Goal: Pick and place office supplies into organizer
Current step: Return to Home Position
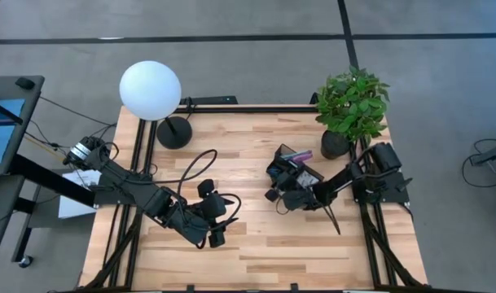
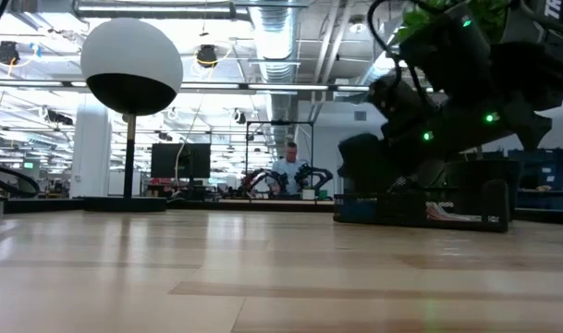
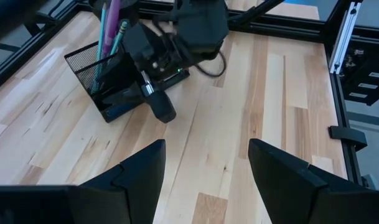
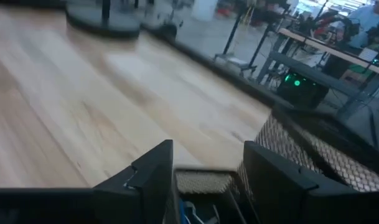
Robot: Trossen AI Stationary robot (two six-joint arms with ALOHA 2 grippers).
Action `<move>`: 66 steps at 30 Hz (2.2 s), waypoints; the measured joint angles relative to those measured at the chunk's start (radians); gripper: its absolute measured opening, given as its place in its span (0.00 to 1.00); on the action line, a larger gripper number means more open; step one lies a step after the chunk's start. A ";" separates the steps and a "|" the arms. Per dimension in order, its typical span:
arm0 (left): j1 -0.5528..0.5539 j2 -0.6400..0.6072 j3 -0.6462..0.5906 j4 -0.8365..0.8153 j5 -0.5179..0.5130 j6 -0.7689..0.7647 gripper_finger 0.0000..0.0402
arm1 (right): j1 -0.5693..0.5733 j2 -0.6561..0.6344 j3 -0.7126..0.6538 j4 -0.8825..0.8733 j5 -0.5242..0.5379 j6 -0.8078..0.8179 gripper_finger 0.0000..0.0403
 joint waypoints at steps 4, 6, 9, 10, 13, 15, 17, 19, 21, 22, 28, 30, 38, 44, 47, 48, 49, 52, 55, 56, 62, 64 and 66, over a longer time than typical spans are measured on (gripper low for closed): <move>0.000 0.000 0.000 0.000 0.000 0.000 0.56 | 0.033 0.000 0.000 0.156 0.017 -0.044 0.47; 0.000 0.000 0.000 0.000 0.000 0.000 0.56 | 0.051 0.000 0.000 0.266 0.009 -0.111 0.46; 0.000 0.000 0.000 0.000 0.000 0.000 0.56 | 0.086 0.000 0.000 0.422 0.007 -0.205 0.44; 0.000 0.000 0.000 0.000 0.000 0.000 0.56 | 0.099 0.000 0.000 0.479 0.006 -0.239 0.43; 0.000 0.000 0.000 0.000 -0.003 0.000 0.56 | 0.148 -0.001 0.000 0.675 0.006 -0.400 0.42; 0.000 0.000 0.000 0.000 -0.024 0.000 0.56 | 0.198 -0.002 0.000 0.825 0.006 -0.589 0.41; 0.000 0.000 0.000 -0.001 -0.034 0.000 0.56 | 0.258 -0.027 0.004 0.860 0.008 -0.781 0.40; 0.000 0.000 0.000 -0.001 -0.035 0.000 0.56 | 0.322 -0.086 0.015 0.772 0.020 -0.907 0.39; 0.000 0.000 0.000 -0.011 -0.035 0.000 0.56 | 0.384 -0.129 0.031 0.715 0.045 -0.962 0.39; 0.000 0.000 0.000 -0.023 -0.031 0.000 0.56 | 0.415 -0.144 0.032 0.683 0.058 -0.967 0.38; 0.000 0.000 0.000 -0.134 0.032 -0.034 0.56 | 0.558 -0.183 0.031 0.630 0.072 -0.892 0.38; 0.000 0.000 0.000 -0.167 0.020 -0.098 0.56 | 0.585 -0.181 0.031 0.642 0.083 -0.854 0.38; -0.072 -0.123 0.000 -0.203 -0.133 -0.153 0.56 | 0.662 -0.394 0.030 0.817 0.264 -1.071 0.39; -0.172 -0.343 0.000 -0.199 -0.227 -0.123 0.56 | 0.784 -0.643 0.029 0.756 0.275 -1.248 0.38; -0.201 -0.419 -0.073 -0.121 -0.240 -0.057 0.56 | 0.814 -0.741 -0.001 0.579 0.147 -1.133 0.38; -0.203 -0.436 -0.114 -0.064 -0.240 -0.019 0.56 | 0.809 -0.770 -0.013 0.474 0.091 -1.063 0.38; -0.200 -0.451 -0.161 0.002 -0.238 0.015 0.56 | 0.797 -0.797 -0.026 0.360 0.041 -0.967 0.39; -0.182 -0.490 -0.335 0.245 -0.186 0.074 0.56 | 0.716 -0.872 -0.065 0.005 -0.142 -0.601 0.39; -0.175 -0.517 -0.547 0.547 -0.093 0.159 0.56 | 0.614 -0.918 -0.093 -0.184 -0.306 -0.370 0.39; -0.175 -0.531 -0.609 0.644 -0.065 0.192 0.56 | 0.588 -0.934 -0.101 -0.197 -0.312 -0.349 0.39; -0.175 -0.793 -0.883 0.902 -0.010 0.276 0.56 | 0.530 -1.108 -0.143 -0.226 -0.310 -0.417 0.38; -0.175 -0.904 -0.939 0.896 -0.006 0.299 0.56 | 0.530 -1.182 -0.164 -0.282 -0.312 -0.411 0.38; -0.175 -0.992 -0.996 0.878 -0.003 0.325 0.56 | 0.530 -1.263 -0.212 -0.303 -0.313 -0.378 0.38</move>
